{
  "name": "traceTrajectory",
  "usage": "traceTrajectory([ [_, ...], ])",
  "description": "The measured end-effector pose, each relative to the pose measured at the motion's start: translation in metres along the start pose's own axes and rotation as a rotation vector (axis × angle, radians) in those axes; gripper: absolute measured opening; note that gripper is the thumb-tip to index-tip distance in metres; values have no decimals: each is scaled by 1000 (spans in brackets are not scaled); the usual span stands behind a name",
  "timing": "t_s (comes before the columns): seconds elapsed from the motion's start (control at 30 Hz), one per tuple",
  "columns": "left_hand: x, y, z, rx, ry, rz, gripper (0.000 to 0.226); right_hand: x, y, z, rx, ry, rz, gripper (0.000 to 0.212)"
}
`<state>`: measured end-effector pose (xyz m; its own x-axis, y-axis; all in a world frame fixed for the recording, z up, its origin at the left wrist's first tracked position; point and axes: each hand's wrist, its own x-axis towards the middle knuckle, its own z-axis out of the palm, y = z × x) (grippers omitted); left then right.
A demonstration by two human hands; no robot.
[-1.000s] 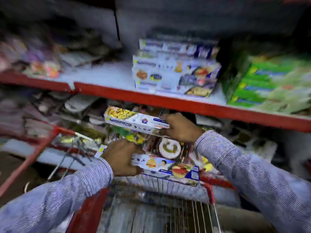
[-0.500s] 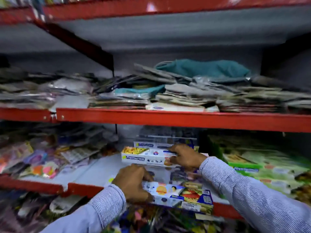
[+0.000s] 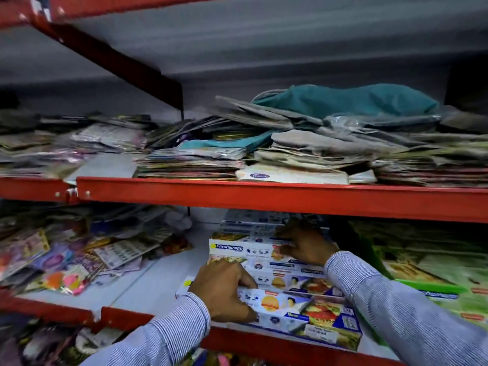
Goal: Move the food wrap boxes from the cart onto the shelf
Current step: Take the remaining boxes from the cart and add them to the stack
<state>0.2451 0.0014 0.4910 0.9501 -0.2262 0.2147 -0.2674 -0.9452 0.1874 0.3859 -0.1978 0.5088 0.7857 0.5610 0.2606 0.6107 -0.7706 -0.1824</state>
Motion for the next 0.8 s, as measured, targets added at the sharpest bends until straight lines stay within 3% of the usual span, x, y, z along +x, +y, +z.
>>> traceTrajectory([
  [0.2,26,1,-8,-50,22,-45,48,5,9,-8,57,-22,18,48],
  [0.33,48,1,-14,-78,60,-56,46,-1,12,-25,136,-85,26,37],
  [0.57,90,-10,-9,-157,80,-127,46,-30,18,-42,71,-20,39,33],
  [0.7,90,-14,7,-171,210,-82,46,-41,20,-34,67,-94,54,40],
  [0.8,83,-13,16,-19,322,-44,54,-43,23,-26,69,-82,53,45],
])
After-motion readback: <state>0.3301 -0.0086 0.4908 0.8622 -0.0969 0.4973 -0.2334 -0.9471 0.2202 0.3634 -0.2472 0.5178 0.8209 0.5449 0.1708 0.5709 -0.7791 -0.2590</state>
